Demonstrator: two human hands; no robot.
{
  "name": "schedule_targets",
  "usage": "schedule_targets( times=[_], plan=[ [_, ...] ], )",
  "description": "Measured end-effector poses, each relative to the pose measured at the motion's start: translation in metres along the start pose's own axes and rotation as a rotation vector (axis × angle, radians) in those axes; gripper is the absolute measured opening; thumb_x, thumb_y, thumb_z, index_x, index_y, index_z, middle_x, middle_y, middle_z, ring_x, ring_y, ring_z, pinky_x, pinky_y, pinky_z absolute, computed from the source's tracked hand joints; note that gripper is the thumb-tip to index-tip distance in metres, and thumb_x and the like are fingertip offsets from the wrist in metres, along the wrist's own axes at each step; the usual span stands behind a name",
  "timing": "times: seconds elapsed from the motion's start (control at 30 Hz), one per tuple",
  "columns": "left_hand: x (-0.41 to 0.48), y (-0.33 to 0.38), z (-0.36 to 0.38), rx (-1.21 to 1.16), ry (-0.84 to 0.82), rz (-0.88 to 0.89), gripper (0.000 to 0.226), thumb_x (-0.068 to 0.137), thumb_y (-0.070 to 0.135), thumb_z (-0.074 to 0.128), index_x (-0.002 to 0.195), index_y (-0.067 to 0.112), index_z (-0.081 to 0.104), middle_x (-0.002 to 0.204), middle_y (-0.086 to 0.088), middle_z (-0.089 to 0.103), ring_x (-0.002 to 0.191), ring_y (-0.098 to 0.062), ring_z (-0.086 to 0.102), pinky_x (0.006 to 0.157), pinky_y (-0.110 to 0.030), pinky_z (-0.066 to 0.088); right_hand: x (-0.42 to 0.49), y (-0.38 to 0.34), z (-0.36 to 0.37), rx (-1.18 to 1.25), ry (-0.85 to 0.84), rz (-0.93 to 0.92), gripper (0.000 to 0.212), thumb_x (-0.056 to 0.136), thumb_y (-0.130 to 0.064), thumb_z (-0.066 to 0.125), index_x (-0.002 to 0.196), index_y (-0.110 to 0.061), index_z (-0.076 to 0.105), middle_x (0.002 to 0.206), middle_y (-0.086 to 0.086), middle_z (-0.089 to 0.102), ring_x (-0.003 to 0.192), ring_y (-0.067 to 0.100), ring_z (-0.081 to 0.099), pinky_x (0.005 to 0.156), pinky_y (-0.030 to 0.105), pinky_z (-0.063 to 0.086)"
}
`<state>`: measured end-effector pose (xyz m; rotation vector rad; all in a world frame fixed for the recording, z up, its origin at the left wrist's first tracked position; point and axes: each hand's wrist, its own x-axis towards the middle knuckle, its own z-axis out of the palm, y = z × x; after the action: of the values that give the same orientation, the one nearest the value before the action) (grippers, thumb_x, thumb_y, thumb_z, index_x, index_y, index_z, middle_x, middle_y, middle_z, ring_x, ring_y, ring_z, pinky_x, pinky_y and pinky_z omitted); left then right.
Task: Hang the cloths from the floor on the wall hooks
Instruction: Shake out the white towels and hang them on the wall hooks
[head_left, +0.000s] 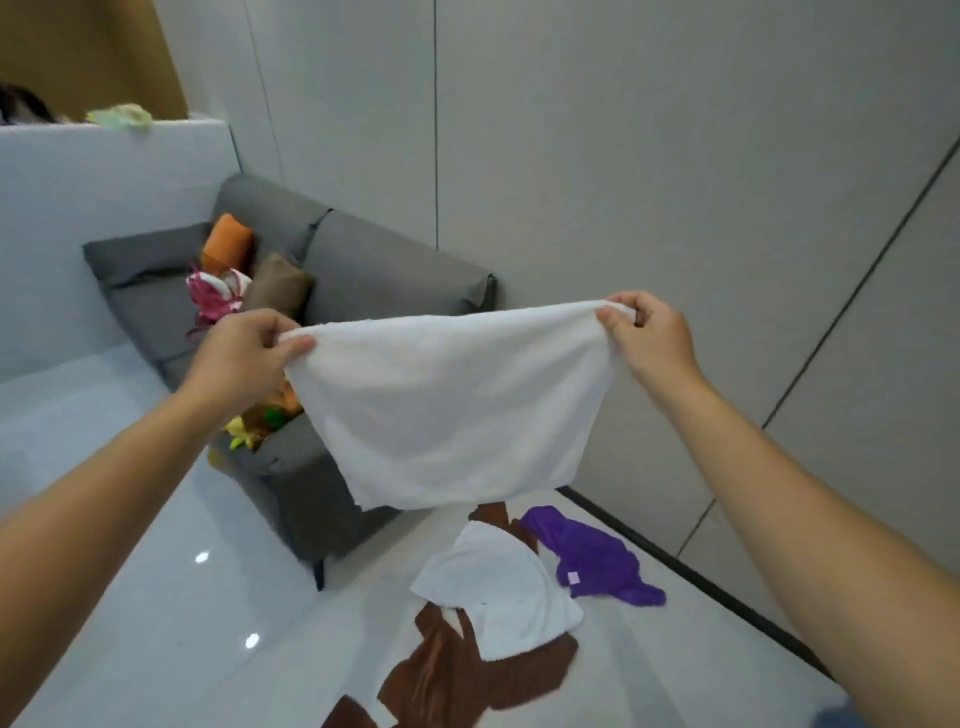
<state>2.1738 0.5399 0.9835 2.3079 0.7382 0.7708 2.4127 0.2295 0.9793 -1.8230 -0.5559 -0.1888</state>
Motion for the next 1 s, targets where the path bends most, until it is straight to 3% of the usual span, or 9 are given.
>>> schedule_targets(
  times=[0.13, 0.23, 0.37, 0.53, 0.67, 0.77, 0.83, 0.93, 1.0],
  plan=[
    [0.011, 0.058, 0.01, -0.107, -0.07, 0.125, 0.013, 0.087, 0.029, 0.07, 0.083, 0.017, 0.068, 0.075, -0.007, 0.067, 0.072, -0.03, 0.064, 0.071, -0.044, 0.054, -0.026, -0.025, -0.077, -0.054, 0.177, 0.035, 0.002, 0.091, -0.023, 0.065, 0.09, -0.021, 0.066, 0.083, -0.007, 0.066, 0.075, 0.008, 0.059, 0.062, 0.011, 0.044],
    [0.009, 0.109, 0.028, -0.198, -0.145, 0.19, 0.013, 0.087, 0.029, 0.07, 0.083, 0.016, 0.068, 0.071, -0.005, 0.065, 0.066, -0.03, 0.06, 0.066, -0.039, 0.05, -0.052, -0.036, -0.136, -0.101, 0.3, 0.045, 0.003, 0.09, -0.023, 0.065, 0.088, -0.023, 0.064, 0.081, -0.01, 0.064, 0.072, 0.006, 0.058, 0.059, 0.009, 0.043],
    [-0.008, 0.183, 0.058, -0.294, -0.236, 0.303, 0.014, 0.088, 0.023, 0.069, 0.089, 0.009, 0.069, 0.072, -0.005, 0.062, 0.06, -0.017, 0.053, 0.068, -0.032, 0.045, -0.096, -0.054, -0.216, -0.173, 0.427, 0.05, 0.002, 0.09, -0.021, 0.066, 0.092, -0.023, 0.065, 0.082, -0.009, 0.064, 0.069, 0.001, 0.055, 0.06, 0.01, 0.043],
    [-0.052, 0.28, 0.091, -0.433, -0.325, 0.428, 0.008, 0.09, 0.018, 0.067, 0.092, 0.01, 0.066, 0.073, -0.012, 0.059, 0.06, -0.021, 0.051, 0.071, -0.04, 0.051, -0.17, -0.085, -0.323, -0.302, 0.602, 0.057, 0.006, 0.091, -0.021, 0.066, 0.096, -0.022, 0.066, 0.077, -0.013, 0.06, 0.065, 0.0, 0.052, 0.056, 0.006, 0.039],
    [-0.111, 0.36, 0.113, -0.503, -0.409, 0.552, 0.005, 0.09, 0.015, 0.067, 0.088, 0.011, 0.064, 0.064, -0.006, 0.056, 0.046, -0.008, 0.052, 0.062, -0.032, 0.048, -0.25, -0.112, -0.413, -0.447, 0.762, 0.087, 0.004, 0.091, -0.024, 0.065, 0.095, -0.025, 0.064, 0.072, -0.014, 0.053, 0.061, 0.0, 0.051, 0.053, 0.006, 0.035],
    [-0.173, 0.414, 0.126, -0.526, -0.501, 0.644, 0.012, 0.09, 0.015, 0.066, 0.079, 0.013, 0.062, 0.062, -0.007, 0.054, 0.052, -0.018, 0.05, 0.057, -0.029, 0.042, -0.319, -0.131, -0.472, -0.499, 0.862, 0.119, 0.004, 0.091, -0.026, 0.065, 0.096, -0.025, 0.065, 0.078, -0.013, 0.059, 0.07, 0.0, 0.054, 0.061, 0.015, 0.04],
    [-0.22, 0.449, 0.129, -0.544, -0.551, 0.699, 0.009, 0.09, 0.014, 0.065, 0.084, 0.009, 0.062, 0.064, -0.007, 0.053, 0.053, -0.019, 0.048, 0.053, -0.025, 0.043, -0.369, -0.145, -0.505, -0.53, 0.926, 0.143, 0.007, 0.091, -0.026, 0.065, 0.098, -0.023, 0.066, 0.087, -0.006, 0.065, 0.078, 0.009, 0.059, 0.062, 0.016, 0.044],
    [-0.289, 0.497, 0.134, -0.598, -0.624, 0.748, 0.008, 0.09, 0.015, 0.066, 0.09, 0.008, 0.063, 0.066, -0.005, 0.055, 0.055, -0.018, 0.049, 0.056, -0.026, 0.044, -0.446, -0.165, -0.548, -0.56, 1.028, 0.165, 0.013, 0.09, -0.026, 0.066, 0.101, -0.019, 0.07, 0.098, -0.002, 0.069, 0.09, 0.015, 0.064, 0.075, 0.029, 0.053],
    [-0.334, 0.526, 0.137, -0.652, -0.68, 0.779, 0.009, 0.09, 0.016, 0.067, 0.092, 0.008, 0.064, 0.067, -0.004, 0.056, 0.057, -0.017, 0.05, 0.059, -0.028, 0.045, -0.496, -0.18, -0.571, -0.58, 1.083, 0.178, 0.014, 0.09, -0.026, 0.067, 0.103, -0.021, 0.069, 0.098, -0.008, 0.066, 0.092, 0.012, 0.062, 0.073, 0.024, 0.051]
  ],
)
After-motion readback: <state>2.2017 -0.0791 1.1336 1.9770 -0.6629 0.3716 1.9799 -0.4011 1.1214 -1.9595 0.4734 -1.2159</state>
